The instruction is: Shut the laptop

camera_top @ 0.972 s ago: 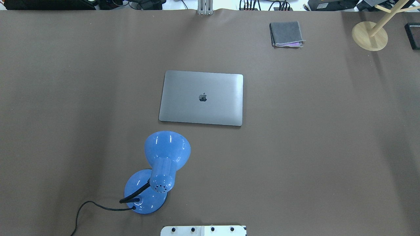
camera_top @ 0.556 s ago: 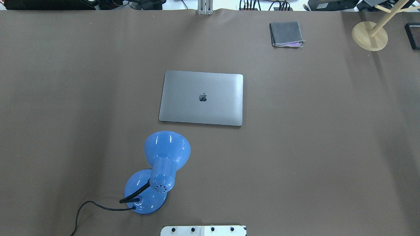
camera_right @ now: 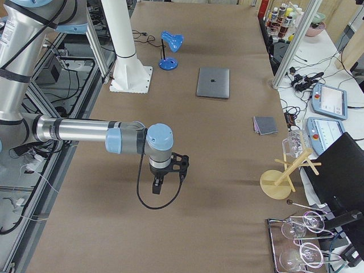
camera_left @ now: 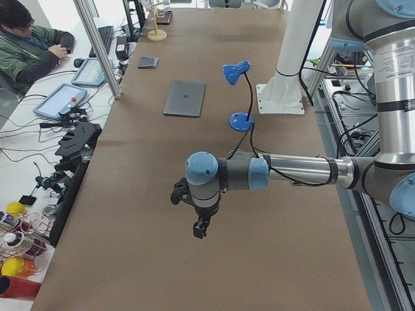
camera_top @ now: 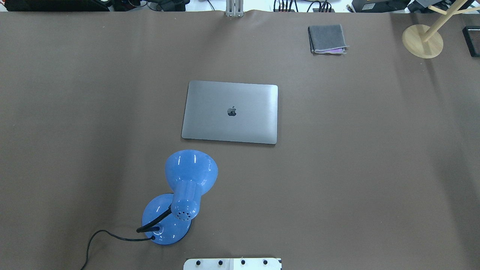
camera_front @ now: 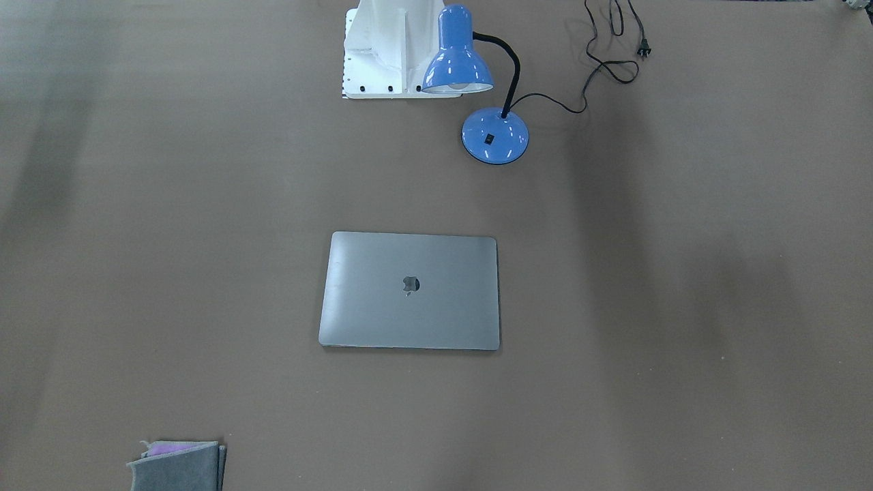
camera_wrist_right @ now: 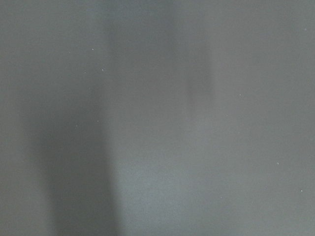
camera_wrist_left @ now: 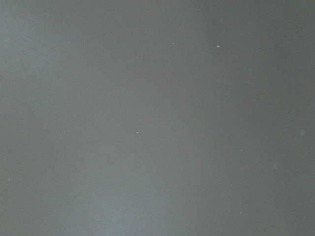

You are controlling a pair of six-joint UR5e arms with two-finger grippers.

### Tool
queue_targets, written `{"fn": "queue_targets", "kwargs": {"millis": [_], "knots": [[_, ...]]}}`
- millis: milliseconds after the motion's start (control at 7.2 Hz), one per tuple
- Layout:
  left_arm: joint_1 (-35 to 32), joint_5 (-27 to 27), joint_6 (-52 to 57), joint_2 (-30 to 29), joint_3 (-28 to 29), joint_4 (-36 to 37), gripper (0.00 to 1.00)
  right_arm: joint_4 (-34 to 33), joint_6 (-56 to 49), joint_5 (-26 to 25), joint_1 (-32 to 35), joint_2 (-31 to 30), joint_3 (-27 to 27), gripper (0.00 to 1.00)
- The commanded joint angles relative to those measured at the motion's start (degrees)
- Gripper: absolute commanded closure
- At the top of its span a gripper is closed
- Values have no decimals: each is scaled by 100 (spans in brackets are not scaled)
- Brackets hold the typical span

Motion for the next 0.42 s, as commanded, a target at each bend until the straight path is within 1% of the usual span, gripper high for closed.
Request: {"fn": "queue_targets", "kwargs": {"millis": [0,278], "knots": [[0,-7,1,0,-50,0,1,3,-1,-4,0,0,1,0],[0,-7,1,-9,-68,0,1,3,-1,5,0,0,1,0]]}}
